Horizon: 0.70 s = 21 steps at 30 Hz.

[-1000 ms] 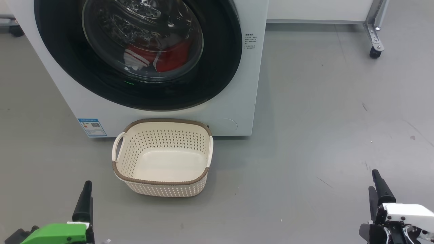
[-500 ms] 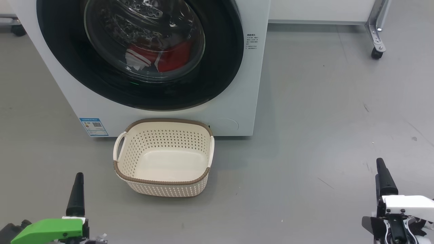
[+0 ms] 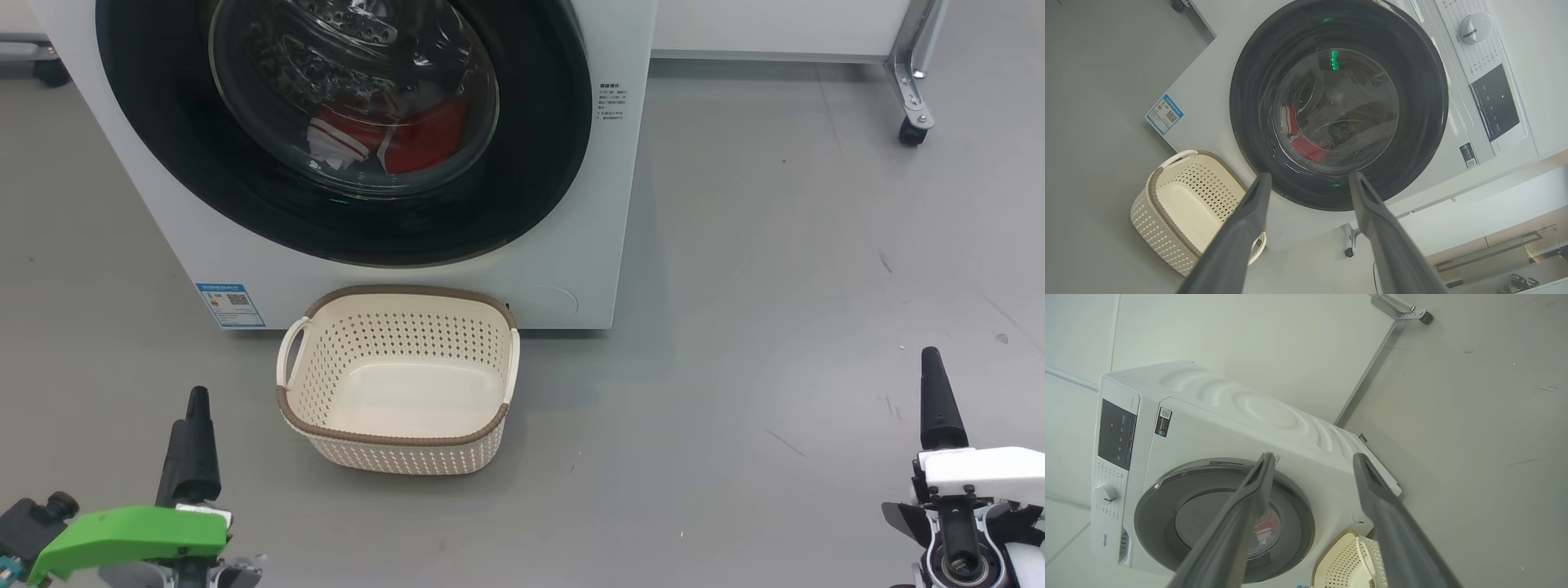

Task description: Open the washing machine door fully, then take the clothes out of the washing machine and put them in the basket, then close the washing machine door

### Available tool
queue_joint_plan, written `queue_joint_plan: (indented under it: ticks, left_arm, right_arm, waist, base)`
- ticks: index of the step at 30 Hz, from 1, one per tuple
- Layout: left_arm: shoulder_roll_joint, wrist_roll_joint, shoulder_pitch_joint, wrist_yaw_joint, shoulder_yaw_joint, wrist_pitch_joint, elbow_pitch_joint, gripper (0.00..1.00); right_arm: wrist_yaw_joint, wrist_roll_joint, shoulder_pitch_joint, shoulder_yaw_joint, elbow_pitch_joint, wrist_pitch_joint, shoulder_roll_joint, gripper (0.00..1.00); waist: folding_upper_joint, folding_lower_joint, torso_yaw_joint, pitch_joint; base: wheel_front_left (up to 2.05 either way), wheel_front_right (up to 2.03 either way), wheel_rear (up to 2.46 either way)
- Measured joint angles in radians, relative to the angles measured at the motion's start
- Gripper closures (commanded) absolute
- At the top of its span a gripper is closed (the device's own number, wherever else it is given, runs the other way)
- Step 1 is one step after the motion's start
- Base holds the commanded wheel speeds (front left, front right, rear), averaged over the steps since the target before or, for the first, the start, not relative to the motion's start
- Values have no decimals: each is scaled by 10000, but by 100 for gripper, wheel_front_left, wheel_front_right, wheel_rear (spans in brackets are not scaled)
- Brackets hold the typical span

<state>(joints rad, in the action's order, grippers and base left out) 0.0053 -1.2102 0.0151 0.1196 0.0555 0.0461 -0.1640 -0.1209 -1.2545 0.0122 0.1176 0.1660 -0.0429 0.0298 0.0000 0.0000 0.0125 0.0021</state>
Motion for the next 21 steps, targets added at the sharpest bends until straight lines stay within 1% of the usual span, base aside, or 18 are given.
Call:
queue_joint_plan:
  ticks: [3, 7, 14, 16, 17, 18, 21]
  left_arm:
    - [23, 537, 0, 0, -84, 81, 107, 0]
    - [44, 968, -1, 0, -219, 184, 207, 0]
    - [82, 2215, -8, -13, -479, 407, 418, 0]
    - [84, 2788, -11, -15, -602, 464, 437, 0]
    - [84, 2788, -11, -15, -602, 464, 437, 0]
    - [92, 3289, -21, -40, -698, 522, 464, 0]
    - [104, 3797, -41, -115, -882, 610, 506, 0]
  right_arm:
    - [0, 410, 0, -75, -109, -98, 31, 0]
    - [0, 899, -1, -173, -238, -230, 33, 0]
    - [0, 1716, -6, -305, -293, -422, 58, 0]
    - [-2, 2150, -7, -374, -297, -514, 117, 0]
    - [-2, 2150, -7, -374, -297, -514, 117, 0]
    - [-2, 2518, -7, -431, -305, -570, 194, 0]
    - [0, 3089, -8, -556, -322, -614, 307, 0]
  waist:
    - [0, 0, 14, -3]
    - [0, 0, 32, -10]
    - [0, 0, 52, -20]
    - [0, 0, 56, -21]
    - [0, 0, 56, -21]
    - [0, 0, 60, -23]
    - [0, 0, 67, -25]
  base:
    - [0, 0, 0]
    - [0, 0, 0]
    - [0, 0, 0]
    - [0, 0, 0]
    - [0, 0, 0]
    - [0, 0, 0]
    - [0, 0, 0]
